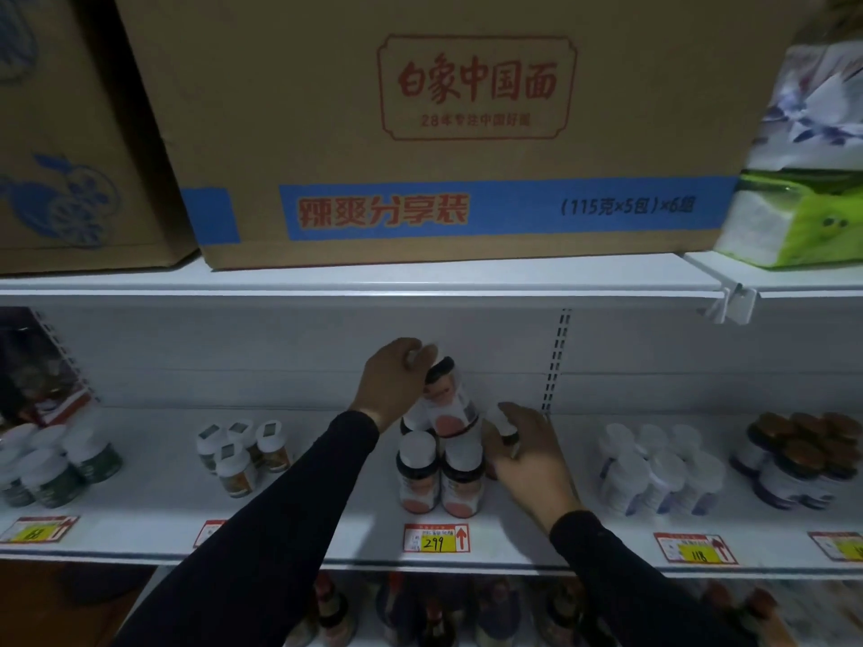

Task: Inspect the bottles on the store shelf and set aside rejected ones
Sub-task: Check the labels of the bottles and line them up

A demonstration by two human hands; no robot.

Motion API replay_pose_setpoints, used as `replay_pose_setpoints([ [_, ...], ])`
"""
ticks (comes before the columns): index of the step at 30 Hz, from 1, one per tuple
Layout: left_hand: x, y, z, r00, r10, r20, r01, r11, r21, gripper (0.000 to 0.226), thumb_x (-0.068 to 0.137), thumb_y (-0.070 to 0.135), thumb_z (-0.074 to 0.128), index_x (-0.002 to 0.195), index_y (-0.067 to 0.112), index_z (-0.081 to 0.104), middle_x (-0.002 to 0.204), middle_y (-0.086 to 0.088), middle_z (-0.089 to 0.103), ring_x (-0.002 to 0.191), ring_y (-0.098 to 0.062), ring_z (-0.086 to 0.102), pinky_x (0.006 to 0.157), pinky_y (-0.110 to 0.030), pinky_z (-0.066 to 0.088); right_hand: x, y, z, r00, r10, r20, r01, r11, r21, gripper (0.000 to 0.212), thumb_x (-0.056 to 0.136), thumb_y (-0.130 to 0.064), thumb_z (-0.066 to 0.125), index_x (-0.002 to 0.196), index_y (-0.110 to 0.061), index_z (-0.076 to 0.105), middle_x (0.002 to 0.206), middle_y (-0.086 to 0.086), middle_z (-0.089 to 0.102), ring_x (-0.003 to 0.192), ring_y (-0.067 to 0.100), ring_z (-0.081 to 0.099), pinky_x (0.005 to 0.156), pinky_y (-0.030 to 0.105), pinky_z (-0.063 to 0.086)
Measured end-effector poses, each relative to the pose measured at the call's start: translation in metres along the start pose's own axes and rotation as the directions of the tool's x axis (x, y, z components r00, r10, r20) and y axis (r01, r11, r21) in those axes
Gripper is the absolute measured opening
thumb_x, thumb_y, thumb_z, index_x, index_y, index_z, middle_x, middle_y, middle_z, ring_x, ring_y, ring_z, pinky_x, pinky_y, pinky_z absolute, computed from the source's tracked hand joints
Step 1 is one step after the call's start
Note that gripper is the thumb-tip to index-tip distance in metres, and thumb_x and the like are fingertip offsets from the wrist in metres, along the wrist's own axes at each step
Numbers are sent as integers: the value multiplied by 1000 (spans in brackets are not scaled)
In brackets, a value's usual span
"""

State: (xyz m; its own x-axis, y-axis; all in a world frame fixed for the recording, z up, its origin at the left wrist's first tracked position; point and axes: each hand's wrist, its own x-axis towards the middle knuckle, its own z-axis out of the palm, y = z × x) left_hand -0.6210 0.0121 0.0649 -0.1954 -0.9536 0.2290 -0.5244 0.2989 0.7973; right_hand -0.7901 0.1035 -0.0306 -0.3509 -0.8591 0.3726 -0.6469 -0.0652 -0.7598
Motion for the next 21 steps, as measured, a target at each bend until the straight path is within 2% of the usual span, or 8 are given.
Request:
replay_pose_setpoints([
  [2, -6, 0, -3, 1000, -12, 0, 12, 999, -47, 43, 99, 37, 50, 63, 14, 47, 64, -3, 52, 62, -19, 48, 60, -34, 37, -3, -15, 0, 995, 17, 98, -23, 998, 61, 51, 90, -38, 66, 136, -20, 51, 125, -4, 50, 107, 10, 54, 90, 18, 43],
  [5, -13, 4, -6, 998, -58, 11, 59, 990, -124, 49, 99, 38, 50, 55, 23, 36, 54, 5, 40, 54, -13, 38, 55, -28, 28, -7, -29, 2, 986, -38, 162, 20, 993, 113, 69, 81, -53, 70, 139, -26, 43, 132, -5, 47, 116, 11, 51, 97, 31, 48],
  [9, -21, 3, -5, 993, -110, 32, 114, 970, -214, 52, 96, 46, 53, 55, 18, 38, 56, 1, 43, 57, -17, 42, 62, -31, 32, -14, -41, 1, 985, -65, 160, 42, 989, 141, 67, 76, -44, 78, 132, -30, 45, 120, -8, 49, 106, 8, 54, 87, 22, 49],
  [11, -24, 1, -7, 991, -116, 60, 127, 958, -255, 52, 92, 54, 54, 62, 11, 49, 64, -2, 52, 63, -18, 50, 64, -32, 38, -16, -42, 0, 985, -69, 158, 39, 982, 187, 59, 77, -44, 78, 127, -35, 48, 116, -10, 55, 101, 5, 58, 84, 22, 52],
  [13, -26, -1, -8, 986, -116, 117, 148, 935, -321, 55, 87, 60, 56, 85, 5, 64, 84, -1, 66, 78, -17, 62, 73, -33, 49, -18, -43, -1, 980, -63, 189, 9, 961, 275, 44, 80, -40, 76, 116, -43, 50, 110, -15, 63, 96, 0, 62, 81, 22, 54],
  [15, -29, -3, -7, 975, -131, 181, 194, 899, -392, 46, 89, 53, 60, 112, 13, 66, 106, -1, 70, 95, -19, 67, 87, -38, 56, -19, -43, -2, 977, -48, 209, -32, 931, 365, 33, 85, -32, 73, 108, -47, 53, 104, -14, 68, 93, -3, 64, 80, 22, 54],
  [16, -30, -4, -6, 969, -136, 204, 213, 879, -426, 40, 91, 46, 61, 118, 16, 64, 111, -2, 70, 99, -20, 68, 89, -40, 57, -19, -44, -3, 977, -46, 210, -41, 919, 393, 31, 88, -30, 70, 107, -47, 54, 102, -14, 69, 93, -2, 65, 81, 24, 55],
  [21, -36, -3, -6, 956, -182, 231, 284, 776, -564, 26, 94, 28, 62, 116, 14, 64, 110, -10, 71, 97, -26, 70, 71, -30, 55, -21, -44, -4, 969, -68, 237, -43, 901, 431, 31, 91, -29, 67, 115, -44, 53, 109, -14, 67, 100, 0, 64, 83, 22, 53],
])
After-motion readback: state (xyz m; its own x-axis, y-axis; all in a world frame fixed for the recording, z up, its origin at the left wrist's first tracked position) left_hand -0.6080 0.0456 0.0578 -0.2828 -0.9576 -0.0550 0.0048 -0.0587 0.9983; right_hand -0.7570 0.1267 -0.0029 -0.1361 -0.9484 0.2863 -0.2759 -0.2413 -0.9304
